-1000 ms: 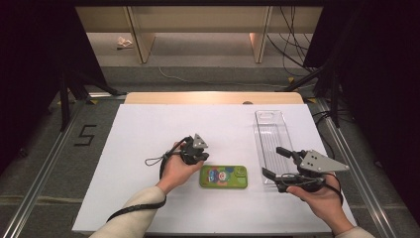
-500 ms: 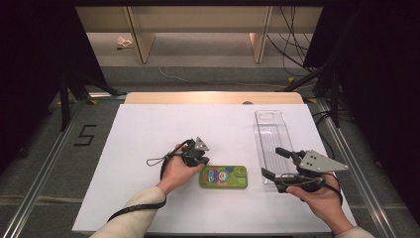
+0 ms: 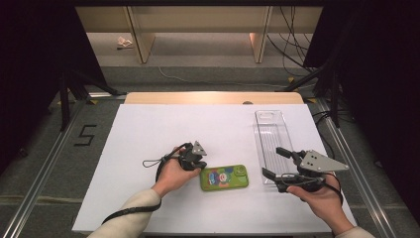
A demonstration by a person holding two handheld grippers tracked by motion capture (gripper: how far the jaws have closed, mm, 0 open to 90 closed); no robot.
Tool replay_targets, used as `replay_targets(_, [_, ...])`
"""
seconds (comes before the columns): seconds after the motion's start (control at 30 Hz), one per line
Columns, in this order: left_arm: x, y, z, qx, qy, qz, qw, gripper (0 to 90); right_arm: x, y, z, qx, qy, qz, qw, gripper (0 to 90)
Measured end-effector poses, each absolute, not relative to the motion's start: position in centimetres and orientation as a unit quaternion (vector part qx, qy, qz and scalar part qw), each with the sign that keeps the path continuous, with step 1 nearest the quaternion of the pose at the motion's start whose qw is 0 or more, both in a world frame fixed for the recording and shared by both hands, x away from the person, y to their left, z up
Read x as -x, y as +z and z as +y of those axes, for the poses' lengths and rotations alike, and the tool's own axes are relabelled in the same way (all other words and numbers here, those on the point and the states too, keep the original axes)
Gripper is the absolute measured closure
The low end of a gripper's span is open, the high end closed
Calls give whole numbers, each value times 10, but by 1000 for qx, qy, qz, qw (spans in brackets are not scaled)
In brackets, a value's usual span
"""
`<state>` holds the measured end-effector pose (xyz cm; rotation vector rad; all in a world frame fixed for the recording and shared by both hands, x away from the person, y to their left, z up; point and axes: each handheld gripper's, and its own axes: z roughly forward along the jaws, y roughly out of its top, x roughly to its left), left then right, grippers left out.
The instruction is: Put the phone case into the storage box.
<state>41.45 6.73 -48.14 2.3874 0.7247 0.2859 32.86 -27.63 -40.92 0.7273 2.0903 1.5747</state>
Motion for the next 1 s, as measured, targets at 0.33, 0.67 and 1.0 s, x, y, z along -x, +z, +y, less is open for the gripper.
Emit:
replay_targets(0.33, [-395,-479,64,-917,111,245,293,900,-328,-409,-277,-264,566,752,212,183])
replay_targets(0.67, [-387,-479,63,-920,110,240,290,900,-329,-410,-277,-265,564,752,212,186])
replay_targets(1.0, [-377,-479,62,-923,105,231,288,900,-329,-410,-277,-266,564,752,212,187])
